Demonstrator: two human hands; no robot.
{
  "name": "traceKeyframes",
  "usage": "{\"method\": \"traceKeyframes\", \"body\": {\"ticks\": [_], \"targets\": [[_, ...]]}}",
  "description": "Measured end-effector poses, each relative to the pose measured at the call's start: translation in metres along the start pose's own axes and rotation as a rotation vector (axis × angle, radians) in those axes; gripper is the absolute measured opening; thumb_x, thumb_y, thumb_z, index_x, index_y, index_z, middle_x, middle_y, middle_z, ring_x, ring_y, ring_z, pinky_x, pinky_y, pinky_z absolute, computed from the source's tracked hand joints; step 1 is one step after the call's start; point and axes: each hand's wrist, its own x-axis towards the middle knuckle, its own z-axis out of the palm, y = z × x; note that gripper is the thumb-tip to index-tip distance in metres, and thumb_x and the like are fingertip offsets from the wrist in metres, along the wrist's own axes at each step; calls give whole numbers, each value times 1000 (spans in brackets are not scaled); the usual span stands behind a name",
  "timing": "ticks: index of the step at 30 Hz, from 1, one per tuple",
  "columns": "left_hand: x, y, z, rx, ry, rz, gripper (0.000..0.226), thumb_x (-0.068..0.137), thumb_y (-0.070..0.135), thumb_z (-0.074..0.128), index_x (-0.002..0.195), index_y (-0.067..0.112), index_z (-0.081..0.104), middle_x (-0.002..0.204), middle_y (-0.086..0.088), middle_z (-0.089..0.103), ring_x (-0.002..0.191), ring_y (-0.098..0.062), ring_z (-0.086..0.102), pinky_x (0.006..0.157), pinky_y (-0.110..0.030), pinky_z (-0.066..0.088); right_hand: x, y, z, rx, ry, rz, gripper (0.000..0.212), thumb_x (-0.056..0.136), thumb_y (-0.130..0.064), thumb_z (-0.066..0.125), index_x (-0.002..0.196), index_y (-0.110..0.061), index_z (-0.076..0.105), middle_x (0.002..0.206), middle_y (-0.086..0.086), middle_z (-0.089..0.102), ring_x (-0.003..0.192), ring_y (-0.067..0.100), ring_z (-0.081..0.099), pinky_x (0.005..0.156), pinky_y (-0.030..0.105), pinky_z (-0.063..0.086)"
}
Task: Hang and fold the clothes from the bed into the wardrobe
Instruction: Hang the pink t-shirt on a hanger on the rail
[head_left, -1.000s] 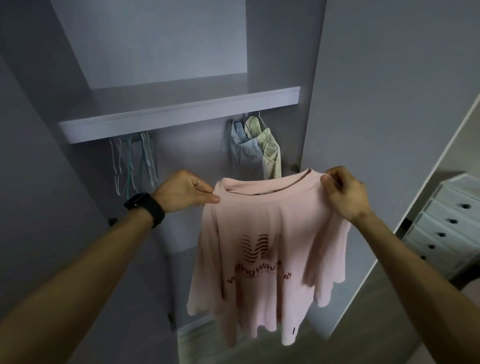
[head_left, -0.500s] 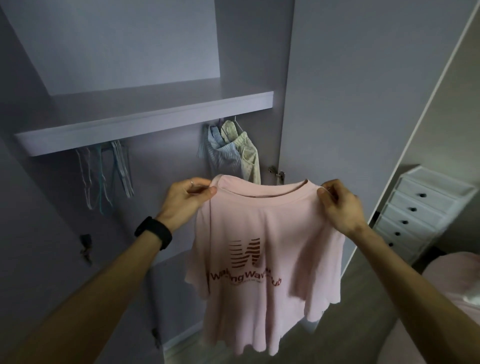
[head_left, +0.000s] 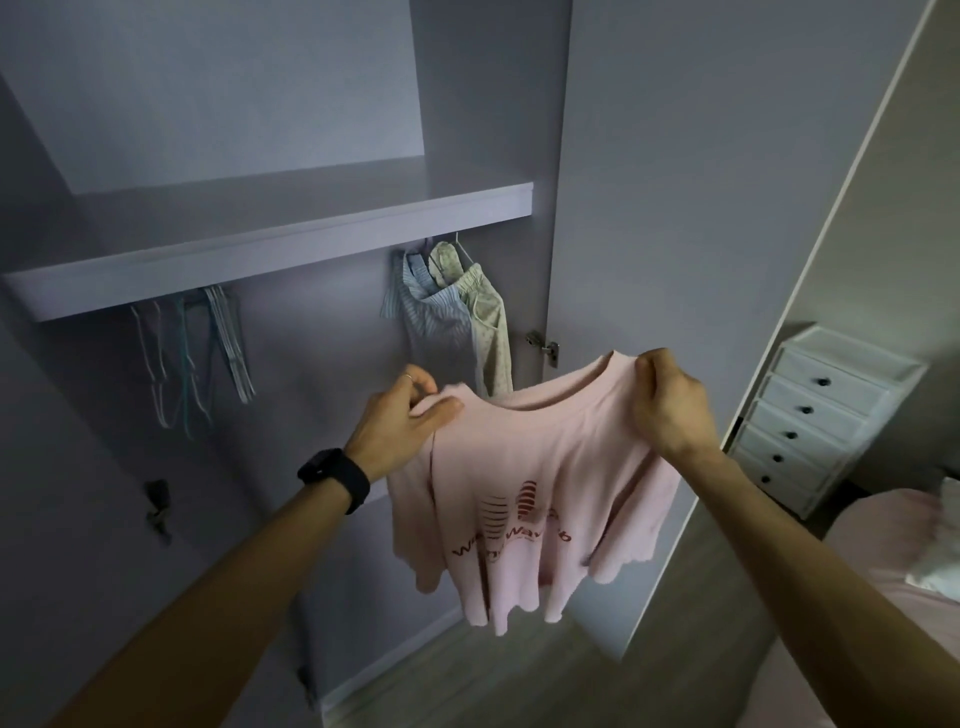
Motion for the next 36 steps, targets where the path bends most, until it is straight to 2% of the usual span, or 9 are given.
{"method": "traceKeyframes", "body": {"ticks": [3, 5, 10, 13, 20, 28, 31, 33, 36], "targets": [[8, -6, -15, -46, -61, -68, 55, 54, 74, 79, 93, 43, 55, 72, 21, 64, 65, 4, 58, 58, -15, 42, 3, 5, 1, -119, -28, 9, 20, 106, -34, 29, 103, -20, 42, 64, -8, 42, 65, 31, 44, 63, 37, 35], [12, -14, -26, -75, -63, -83, 41, 58, 57, 89, 85, 36, 67, 68, 16, 67, 63, 2, 60, 62, -20, 44, 2, 11, 1, -53, -52, 14, 21, 105, -34, 31, 97, -18, 40, 64, -4, 47, 63, 35, 47, 62, 37, 34], [11, -31, -46, -24, -47, -70, 8, 78, 21, 85, 80, 21, 76, 77, 3, 76, 69, -2, 60, 72, -24, 49, -16, 13, 10, 34, -166, -95, 34, 97, -67, 39, 97, -32, 44, 86, -7, 58, 81, 20, 53, 76, 32, 37], [9, -31, -57, -42, -60, -72, 10, 77, 18, 86, 77, 20, 75, 71, 10, 74, 64, 5, 59, 63, -11, 46, -17, 11, 16, 1, -199, -207, 26, 99, -58, 43, 104, -35, 53, 95, -5, 59, 87, 20, 55, 79, 26, 36], [0, -34, -70, -16, -399, -166, 29, 74, 62, 77, 70, 34, 70, 67, 18, 61, 64, 0, 56, 60, -13, 40, -18, -2, 29, 9, -141, -54, 42, 106, -42, 36, 78, -15, 52, 71, 2, 56, 80, 37, 58, 68, 31, 33], [7, -43, -60, -122, -20, -4, 5, 88, 34, 75, 84, 35, 74, 78, 22, 69, 74, 5, 60, 69, -11, 43, -30, -23, 38, 150, -315, -51, 24, 103, -42, 47, 91, -21, 53, 87, -7, 62, 81, 17, 56, 68, 31, 35], [4, -49, -51, -11, 34, -12, 5, 89, 43, 70, 94, 42, 72, 96, 24, 71, 93, 6, 64, 81, -13, 46, -34, -33, 40, 163, -327, -146, 9, 102, -29, 52, 99, -24, 59, 91, -7, 65, 85, 16, 57, 70, 22, 38], [0, -45, -41, -11, 12, 14, 10, 88, 54, 66, 90, 44, 69, 91, 23, 70, 86, 4, 64, 73, -9, 45, -37, -47, 43, 181, -325, -240, 7, 100, -24, 57, 99, -25, 64, 90, -11, 68, 82, 6, 60, 70, 6, 38], [-3, -32, -22, -96, -8, 53, 17, 83, 59, 63, 90, 45, 66, 87, 20, 71, 82, 2, 66, 71, -12, 47, -40, -70, 49, 236, -359, -289, 12, 97, -23, 64, 94, -34, 66, 86, -21, 68, 83, -6, 62, 73, 1, 38]]}}
